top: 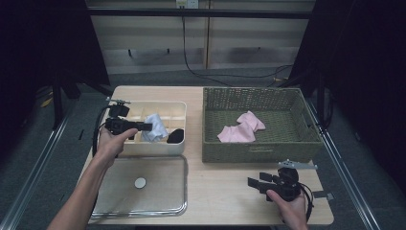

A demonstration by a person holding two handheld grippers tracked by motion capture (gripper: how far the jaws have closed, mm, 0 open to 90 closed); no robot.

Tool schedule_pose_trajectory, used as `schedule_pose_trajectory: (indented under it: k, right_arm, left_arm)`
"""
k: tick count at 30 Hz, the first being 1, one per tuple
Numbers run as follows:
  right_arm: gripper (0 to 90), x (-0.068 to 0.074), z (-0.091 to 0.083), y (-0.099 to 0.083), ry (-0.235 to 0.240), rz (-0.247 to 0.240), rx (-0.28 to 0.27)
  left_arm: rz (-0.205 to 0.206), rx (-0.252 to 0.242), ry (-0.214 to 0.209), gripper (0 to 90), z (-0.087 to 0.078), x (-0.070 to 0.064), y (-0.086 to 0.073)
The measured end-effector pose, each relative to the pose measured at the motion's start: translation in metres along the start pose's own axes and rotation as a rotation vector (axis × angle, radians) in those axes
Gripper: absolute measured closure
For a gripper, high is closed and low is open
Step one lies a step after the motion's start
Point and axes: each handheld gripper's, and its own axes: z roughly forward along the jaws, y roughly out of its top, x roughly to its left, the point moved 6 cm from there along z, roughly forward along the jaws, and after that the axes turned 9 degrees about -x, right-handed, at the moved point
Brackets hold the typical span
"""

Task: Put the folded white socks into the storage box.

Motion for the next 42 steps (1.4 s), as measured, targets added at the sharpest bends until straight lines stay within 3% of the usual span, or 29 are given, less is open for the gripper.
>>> schedule_pose_trajectory:
  k: [10,16,19,24,28,30,33,36,39,42]
  right_arm:
    - [31.8,0.002,0.0,0.001,0.007,-0.009,-0.013]
    - [31.7,0.001,0.0,0.001,0.007,-0.009,-0.01]
    - [31.7,0.002,0.0,0.001,0.006,-0.01,-0.009]
    - [31.7,0.002,0.0,0.0,0.007,-0.012,-0.007]
    - [31.6,0.001,0.001,0.0,0.005,-0.01,-0.004]
    - [31.5,0.002,0.001,0.0,0.007,-0.014,-0.004]
    - [31.5,0.002,0.001,0.0,0.009,-0.015,-0.006]
    - [31.5,0.002,0.001,0.0,0.006,-0.014,-0.005]
    - [31.5,0.002,0.001,0.0,0.011,-0.016,-0.005]
    - [31.4,0.002,0.002,0.0,0.011,-0.015,0.0]
  left_arm:
    - [0.038,0.089,0.065,68.2,0.017,0.008,-0.006]
    - [0.044,0.126,0.059,68.3,0.021,0.008,-0.008]
    - [0.079,0.189,0.08,68.3,0.027,0.007,-0.011]
    - [0.064,0.218,0.059,68.6,0.033,0.005,-0.011]
    - [0.098,0.264,0.048,68.8,0.038,0.001,-0.012]
    - [0.079,0.261,0.048,69.0,0.043,0.001,-0.014]
    - [0.086,0.273,0.041,69.1,0.046,0.0,-0.016]
    - [0.057,0.281,0.031,69.2,0.047,0.002,-0.019]
    - [0.063,0.31,0.015,69.5,0.05,0.002,-0.024]
    - [0.062,0.327,0.026,70.0,0.052,0.001,-0.025]
